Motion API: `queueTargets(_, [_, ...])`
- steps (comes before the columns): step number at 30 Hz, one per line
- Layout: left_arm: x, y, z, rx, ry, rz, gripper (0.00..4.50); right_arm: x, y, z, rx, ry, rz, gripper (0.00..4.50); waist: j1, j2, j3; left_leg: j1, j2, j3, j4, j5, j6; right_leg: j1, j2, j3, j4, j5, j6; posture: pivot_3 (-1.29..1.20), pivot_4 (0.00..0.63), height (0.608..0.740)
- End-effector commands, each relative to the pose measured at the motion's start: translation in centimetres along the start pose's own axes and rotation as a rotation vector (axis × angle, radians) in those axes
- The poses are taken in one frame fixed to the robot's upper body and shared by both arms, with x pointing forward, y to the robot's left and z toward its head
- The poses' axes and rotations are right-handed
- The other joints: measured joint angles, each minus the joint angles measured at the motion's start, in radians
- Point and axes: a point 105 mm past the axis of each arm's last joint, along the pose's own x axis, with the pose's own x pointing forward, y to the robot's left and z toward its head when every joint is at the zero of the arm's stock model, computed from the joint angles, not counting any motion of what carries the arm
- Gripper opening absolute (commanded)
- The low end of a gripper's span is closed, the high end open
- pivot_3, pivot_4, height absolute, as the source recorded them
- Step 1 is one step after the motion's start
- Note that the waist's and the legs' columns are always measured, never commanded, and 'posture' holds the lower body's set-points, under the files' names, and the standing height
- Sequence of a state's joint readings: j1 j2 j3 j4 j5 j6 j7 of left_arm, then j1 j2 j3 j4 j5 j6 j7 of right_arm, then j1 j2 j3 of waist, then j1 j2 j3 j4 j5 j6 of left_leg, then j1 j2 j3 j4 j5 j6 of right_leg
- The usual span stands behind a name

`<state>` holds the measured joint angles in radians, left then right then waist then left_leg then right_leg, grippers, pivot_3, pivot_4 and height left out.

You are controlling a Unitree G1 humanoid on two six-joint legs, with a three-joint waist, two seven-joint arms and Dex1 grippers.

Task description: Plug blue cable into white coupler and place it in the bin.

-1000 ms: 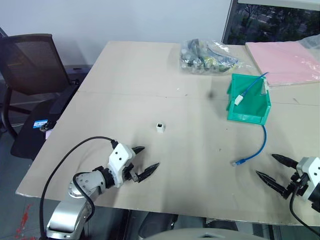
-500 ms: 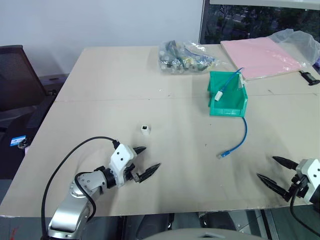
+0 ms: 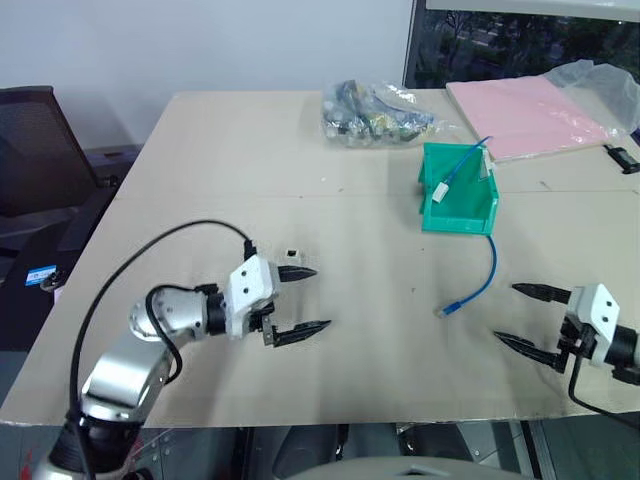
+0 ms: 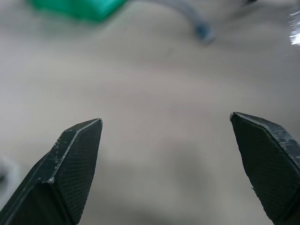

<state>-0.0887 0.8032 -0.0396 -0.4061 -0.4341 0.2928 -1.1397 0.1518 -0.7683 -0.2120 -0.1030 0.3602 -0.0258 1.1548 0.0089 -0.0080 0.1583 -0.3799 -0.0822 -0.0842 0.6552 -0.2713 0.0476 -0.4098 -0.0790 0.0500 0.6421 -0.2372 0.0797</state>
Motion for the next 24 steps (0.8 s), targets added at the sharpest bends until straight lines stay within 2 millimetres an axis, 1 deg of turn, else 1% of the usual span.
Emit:
queueTargets(1, [0.4,-1.1,0.5,0.055,0.021,-0.152,4.50,2.0,0.2,0.6,-0.049,-0.007,0.102,4.48,-0.004,0.000,0.000,0.000,0.000,0.000,0.000,0.000,-0.001,0.000,0.000,0.000,0.000,0.000,0.000,0.00,0.150,0.740])
queueTargets(2, [0.5,-1.1,0.5,0.058,0.027,-0.168,4.50,2.5,0.1,0.7,-0.058,-0.001,0.125,4.48,-0.005,0.000,0.000,-0.001,0.000,0.000,0.000,0.002,-0.004,-0.001,0.000,0.000,0.000,0.000,0.000,0.00,0.150,0.740])
queueTargets(5, [0.4,-0.9,0.3,0.087,0.061,-0.198,4.50,4.1,0.0,1.0,-0.093,0.013,0.189,4.48,-0.007,0.000,0.001,-0.001,0.000,-0.001,0.000,0.002,-0.004,-0.001,0.000,-0.001,0.000,0.000,0.000,0.00,0.150,0.740])
queueTargets(8, [0.4,-0.2,0.3,0.105,0.065,-0.182,4.50,5.6,-0.2,1.2,-0.110,0.024,0.229,4.48,-0.005,0.000,0.001,-0.002,0.000,-0.003,0.000,0.002,-0.004,-0.001,0.000,-0.003,0.000,0.000,0.000,0.00,0.150,0.740])
queueTargets(10, [0.4,0.1,0.3,0.108,0.062,-0.164,4.50,5.9,-0.3,0.9,-0.102,0.049,0.258,4.48,-0.006,0.000,0.001,-0.003,0.000,-0.004,0.000,0.002,-0.004,-0.001,0.000,-0.004,0.000,0.000,0.000,0.00,0.150,0.740])
queueTargets(13, [0.4,0.2,0.5,0.104,0.047,-0.139,4.50,5.8,-0.3,0.5,-0.085,0.077,0.295,4.48,-0.006,0.000,0.001,-0.003,0.000,-0.004,0.000,0.003,-0.004,-0.001,0.000,-0.004,0.000,0.000,0.000,0.00,0.150,0.740])
queueTargets(14, [0.4,0.2,0.6,0.102,0.042,-0.129,4.50,5.8,-0.3,0.4,-0.071,0.077,0.296,3.96,-0.006,0.000,0.001,-0.003,0.000,-0.005,0.000,0.003,-0.004,-0.001,0.000,-0.005,0.000,0.000,0.000,0.00,0.150,0.740])
queueTargets(15, [0.5,0.2,0.6,0.101,0.039,-0.123,4.50,5.8,-0.4,0.4,-0.061,0.074,0.295,3.76,-0.006,0.000,0.001,-0.003,0.000,-0.005,0.000,0.003,-0.004,-0.001,-0.001,-0.005,0.000,0.000,0.000,0.00,0.150,0.740])
queueTargets(16, [0.5,0.1,0.6,0.100,0.039,-0.117,4.50,5.8,-0.4,0.5,-0.059,0.072,0.297,3.07,-0.006,0.000,0.001,-0.003,0.000,-0.005,0.000,0.003,-0.004,-0.001,-0.001,-0.005,0.000,0.000,0.000,0.00,0.150,0.740])
queueTargets(17, [0.5,0.1,0.6,0.099,0.038,-0.113,4.50,5.8,-0.3,0.4,-0.063,0.075,0.303,2.75,-0.006,0.000,0.001,-0.003,0.000,-0.005,0.000,0.003,-0.004,-0.001,-0.001,-0.005,0.000,0.000,0.000,0.00,0.150,0.740])
queueTargets(20, [0.5,0.0,0.6,0.097,0.037,-0.103,4.50,6.0,0.1,0.1,-0.078,0.088,0.325,1.51,-0.006,0.000,0.001,-0.003,0.000,-0.005,0.000,0.003,-0.005,-0.001,-0.001,-0.005,0.000,0.000,0.000,0.00,0.150,0.740])
queueTargets(22, [0.5,0.1,0.7,0.094,0.031,-0.089,4.50,6.5,0.6,0.2,-0.080,0.081,0.338,0.71,-0.006,0.000,0.001,-0.002,0.000,-0.006,0.000,0.003,-0.005,-0.001,-0.001,-0.005,0.001,0.000,-0.001,0.00,0.150,0.740])
queueTargets(23, [0.5,0.2,0.7,0.093,0.029,-0.085,4.50,6.6,0.7,0.3,-0.081,0.078,0.341,0.44,-0.006,0.000,0.001,-0.002,0.000,-0.006,0.000,0.003,-0.005,-0.001,0.000,-0.005,0.001,0.000,-0.001,0.00,0.150,0.740])
queueTargets(24, [0.5,0.3,0.8,0.095,0.027,-0.079,4.50,7.0,0.8,0.3,-0.080,0.070,0.344,0.07,-0.007,0.000,0.001,-0.002,0.000,-0.006,0.000,0.003,-0.005,-0.001,0.000,-0.005,0.001,0.001,-0.001,0.00,0.150,0.740])
